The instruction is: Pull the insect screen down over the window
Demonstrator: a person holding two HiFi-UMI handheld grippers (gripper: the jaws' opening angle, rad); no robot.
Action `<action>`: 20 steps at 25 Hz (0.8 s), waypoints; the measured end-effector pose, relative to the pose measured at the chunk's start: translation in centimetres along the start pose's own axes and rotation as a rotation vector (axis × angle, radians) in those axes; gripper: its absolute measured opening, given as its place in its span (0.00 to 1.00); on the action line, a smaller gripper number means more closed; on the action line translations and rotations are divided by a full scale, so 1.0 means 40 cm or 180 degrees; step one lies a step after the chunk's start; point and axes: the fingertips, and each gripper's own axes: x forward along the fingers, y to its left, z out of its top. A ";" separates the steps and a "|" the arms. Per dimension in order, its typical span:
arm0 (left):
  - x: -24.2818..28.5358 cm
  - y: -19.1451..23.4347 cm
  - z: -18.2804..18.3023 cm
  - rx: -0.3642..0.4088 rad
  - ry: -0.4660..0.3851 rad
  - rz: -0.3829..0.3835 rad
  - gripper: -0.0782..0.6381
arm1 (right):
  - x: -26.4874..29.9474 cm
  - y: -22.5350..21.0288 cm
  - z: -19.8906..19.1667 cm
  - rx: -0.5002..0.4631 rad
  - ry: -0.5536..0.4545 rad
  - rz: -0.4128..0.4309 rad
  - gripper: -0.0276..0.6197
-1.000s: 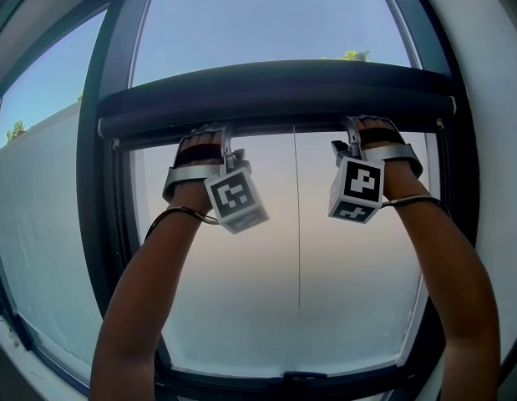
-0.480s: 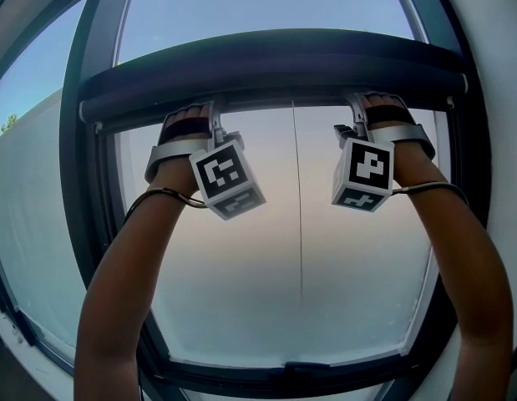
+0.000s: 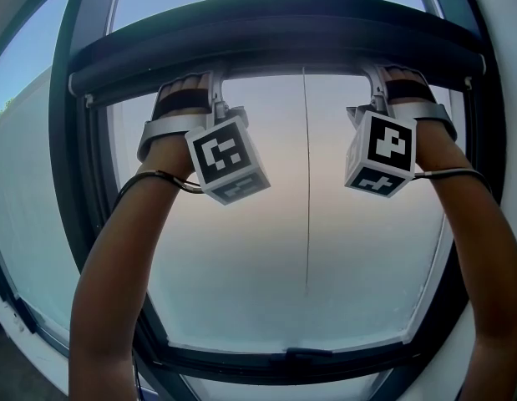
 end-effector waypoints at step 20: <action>-0.058 -0.081 -0.011 0.0205 -0.0019 -0.0297 0.58 | -0.037 0.083 -0.002 -0.0039 0.0091 0.0174 0.63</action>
